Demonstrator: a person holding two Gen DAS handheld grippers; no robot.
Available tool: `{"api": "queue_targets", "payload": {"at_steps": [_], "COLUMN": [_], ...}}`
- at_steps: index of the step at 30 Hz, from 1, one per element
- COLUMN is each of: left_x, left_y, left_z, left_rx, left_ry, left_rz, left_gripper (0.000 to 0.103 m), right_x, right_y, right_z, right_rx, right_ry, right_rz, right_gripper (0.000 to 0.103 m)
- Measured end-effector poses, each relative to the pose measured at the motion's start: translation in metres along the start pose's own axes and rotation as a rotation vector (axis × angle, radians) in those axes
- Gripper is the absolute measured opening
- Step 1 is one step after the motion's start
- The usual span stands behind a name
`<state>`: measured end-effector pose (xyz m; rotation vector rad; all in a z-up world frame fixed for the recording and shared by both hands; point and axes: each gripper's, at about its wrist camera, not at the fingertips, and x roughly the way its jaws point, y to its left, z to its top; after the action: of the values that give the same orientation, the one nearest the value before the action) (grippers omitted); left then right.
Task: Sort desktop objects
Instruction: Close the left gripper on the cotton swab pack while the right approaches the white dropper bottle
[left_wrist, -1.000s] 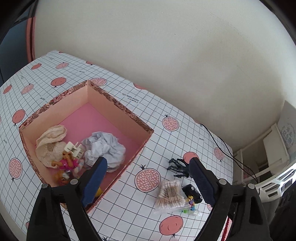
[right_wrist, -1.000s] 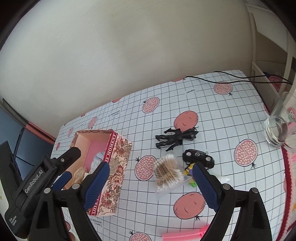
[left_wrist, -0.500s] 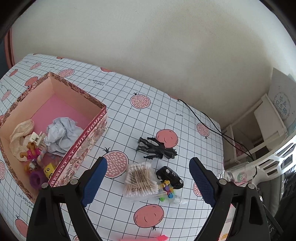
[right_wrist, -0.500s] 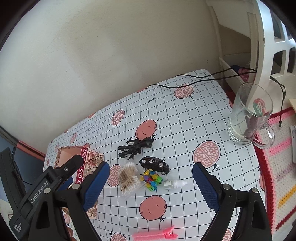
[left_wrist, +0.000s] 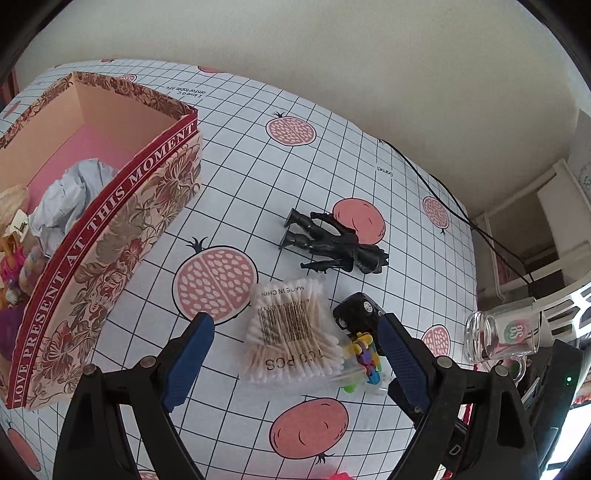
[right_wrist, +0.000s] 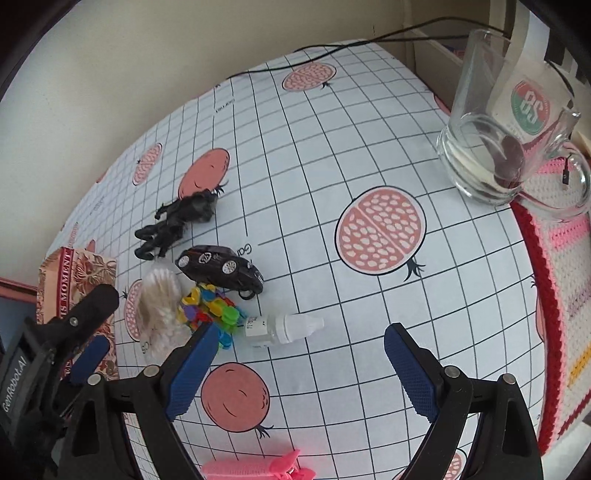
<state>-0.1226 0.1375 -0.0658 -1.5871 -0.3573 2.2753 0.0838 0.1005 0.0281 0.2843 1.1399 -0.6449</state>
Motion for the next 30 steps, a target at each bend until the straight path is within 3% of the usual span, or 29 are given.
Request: {"api": "queue_targets", "payload": {"at_steps": [10, 21, 30], "left_x": [0.018, 0.031, 0.040], "left_y": [0.004, 0.010, 0.008], "left_z": [-0.004, -0.003, -0.006], "left_rx": [-0.002, -0.015, 0.003], "left_ry": [0.030, 0.028, 0.030], "left_rz": [-0.007, 0.008, 0.040], "left_gripper": [0.090, 0.090, 0.088], "right_x": [0.014, 0.013, 0.011], "right_y": [0.008, 0.013, 0.015], "right_z": [-0.006, -0.006, -0.009], "right_rx": [-0.006, -0.055, -0.086], "right_ry": [0.026, 0.026, 0.016], "right_rz": [-0.057, -0.141, -0.173], "right_gripper": [0.092, 0.075, 0.072]}}
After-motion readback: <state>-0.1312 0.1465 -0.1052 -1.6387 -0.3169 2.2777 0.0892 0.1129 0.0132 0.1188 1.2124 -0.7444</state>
